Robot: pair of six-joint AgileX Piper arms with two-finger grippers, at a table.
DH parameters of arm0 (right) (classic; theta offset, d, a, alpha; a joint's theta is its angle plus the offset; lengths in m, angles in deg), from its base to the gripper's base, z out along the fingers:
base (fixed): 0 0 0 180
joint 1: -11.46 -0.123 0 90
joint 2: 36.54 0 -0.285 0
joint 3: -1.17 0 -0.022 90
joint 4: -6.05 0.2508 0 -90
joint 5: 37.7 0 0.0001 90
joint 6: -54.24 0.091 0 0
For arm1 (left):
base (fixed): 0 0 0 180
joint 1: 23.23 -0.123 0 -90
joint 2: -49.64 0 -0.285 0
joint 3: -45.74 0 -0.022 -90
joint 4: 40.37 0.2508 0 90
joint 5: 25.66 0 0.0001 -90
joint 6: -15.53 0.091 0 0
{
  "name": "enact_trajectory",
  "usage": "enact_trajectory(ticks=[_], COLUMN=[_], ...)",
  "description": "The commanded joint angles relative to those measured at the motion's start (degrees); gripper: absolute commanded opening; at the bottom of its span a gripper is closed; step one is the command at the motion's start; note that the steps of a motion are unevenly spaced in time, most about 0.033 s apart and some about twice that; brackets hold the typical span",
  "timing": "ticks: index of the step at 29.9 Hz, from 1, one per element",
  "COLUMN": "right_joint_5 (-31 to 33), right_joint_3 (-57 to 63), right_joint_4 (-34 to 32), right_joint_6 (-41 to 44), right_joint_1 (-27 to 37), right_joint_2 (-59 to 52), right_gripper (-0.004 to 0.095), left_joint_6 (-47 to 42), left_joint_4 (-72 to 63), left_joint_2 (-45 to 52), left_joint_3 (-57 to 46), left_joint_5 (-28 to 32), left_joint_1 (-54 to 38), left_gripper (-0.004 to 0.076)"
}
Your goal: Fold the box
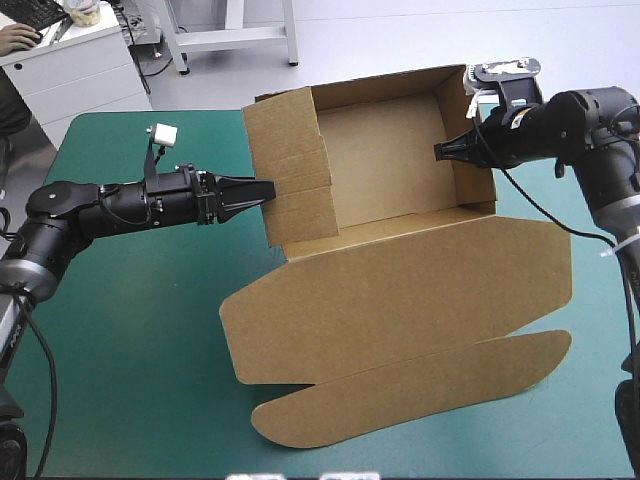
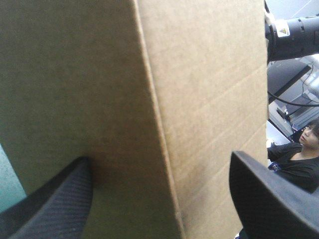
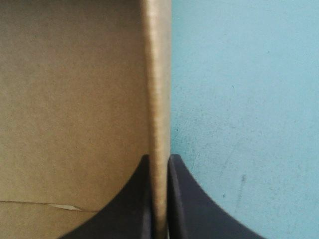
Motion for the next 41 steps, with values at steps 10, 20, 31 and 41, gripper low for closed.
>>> enact_trajectory(ticks=[10, 20, 31, 41], right_joint_5=[-4.51, -6.19, -8.70, -7.98], right_joint_3=[-1.35, -1.35, -1.45, -1.45], right_joint_4=[-6.72, -8.83, -17.17, -17.15], right_joint_6=[8.46, 11.38, 17.58, 18.22], right_joint_1=[-6.18, -8.71, -18.60, -19.29], right_joint_2=[-2.19, -2.19, -2.29, -2.29], right_gripper=[-0.0018, -0.0018, -0.0018, -0.0018], left_joint_6=[-5.18, -42.68, -65.55, -67.29], left_joint_4=[6.36, 47.50, 73.34, 75.33], left_joint_2=[3.71, 6.67, 4.64, 3.78], left_joint_3=[4.74, 9.52, 9.83, 9.86], left_joint_5=[10.79, 34.26, 36.94, 40.29], left_joint_1=[4.23, 21.82, 24.65, 24.53], left_gripper=[0.0535, 0.0535, 0.0535, 0.0440])
